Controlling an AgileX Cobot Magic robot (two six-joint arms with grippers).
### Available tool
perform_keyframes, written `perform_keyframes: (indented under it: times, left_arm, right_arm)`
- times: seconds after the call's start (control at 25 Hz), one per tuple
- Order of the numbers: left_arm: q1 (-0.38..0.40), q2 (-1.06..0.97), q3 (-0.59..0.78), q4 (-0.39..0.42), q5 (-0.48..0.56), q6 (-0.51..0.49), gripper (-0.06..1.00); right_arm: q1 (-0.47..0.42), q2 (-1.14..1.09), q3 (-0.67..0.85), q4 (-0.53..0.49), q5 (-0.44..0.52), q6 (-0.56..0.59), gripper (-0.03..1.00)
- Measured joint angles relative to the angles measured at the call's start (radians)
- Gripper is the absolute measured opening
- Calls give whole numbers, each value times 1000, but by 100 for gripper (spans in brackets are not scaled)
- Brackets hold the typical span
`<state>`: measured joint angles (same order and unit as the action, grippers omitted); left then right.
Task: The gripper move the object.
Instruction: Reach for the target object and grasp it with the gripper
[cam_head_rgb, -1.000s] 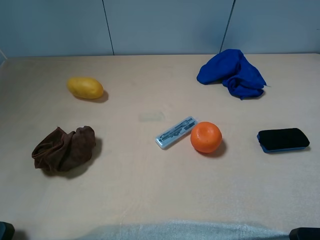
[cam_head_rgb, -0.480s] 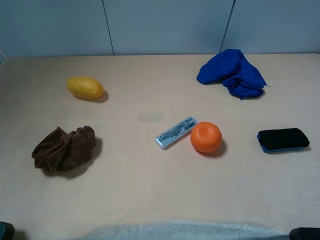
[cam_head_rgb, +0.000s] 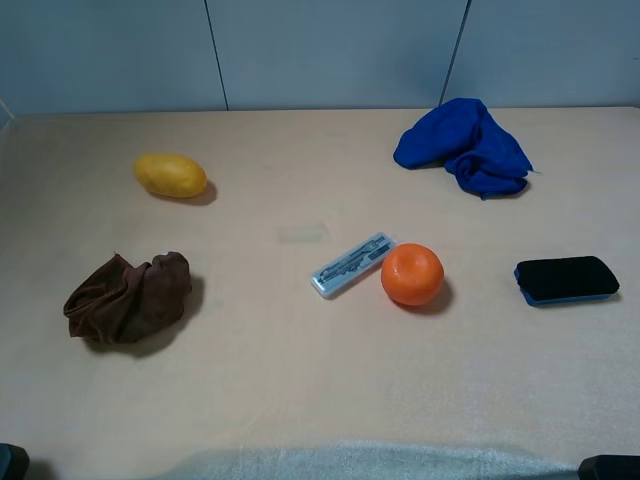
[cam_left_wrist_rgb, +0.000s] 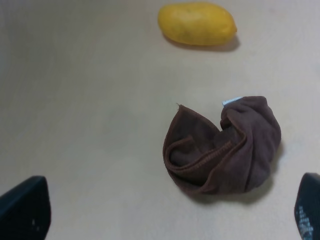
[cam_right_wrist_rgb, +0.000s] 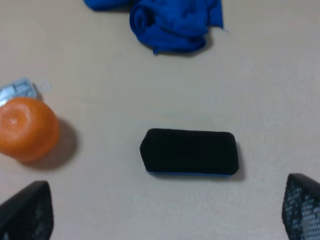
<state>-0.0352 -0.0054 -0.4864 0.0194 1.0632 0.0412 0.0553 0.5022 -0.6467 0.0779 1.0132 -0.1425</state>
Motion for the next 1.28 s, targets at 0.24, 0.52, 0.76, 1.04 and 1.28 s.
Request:
perform_keyframes:
  times: [0.24, 0.52, 0.76, 1.04, 1.28]
  left_arm:
    - [0, 0, 0, 0, 0, 0, 99]
    - [0, 0, 0, 0, 0, 0, 99]
    - [0, 0, 0, 1, -1, 0, 99]
    - [0, 0, 0, 1, -1, 0, 99]
    - [0, 0, 0, 1, -1, 0, 99]
  right_arm:
    - [0, 132, -42, 0, -3, -12, 69]
    - [0, 251, -76, 13, -13, -80, 69]
    - [4, 316, -84, 81, -51, -196, 69]
    - [118, 421, -84, 101, -89, -258, 69]
    - [217, 521, -84, 101, -151, -266, 69]
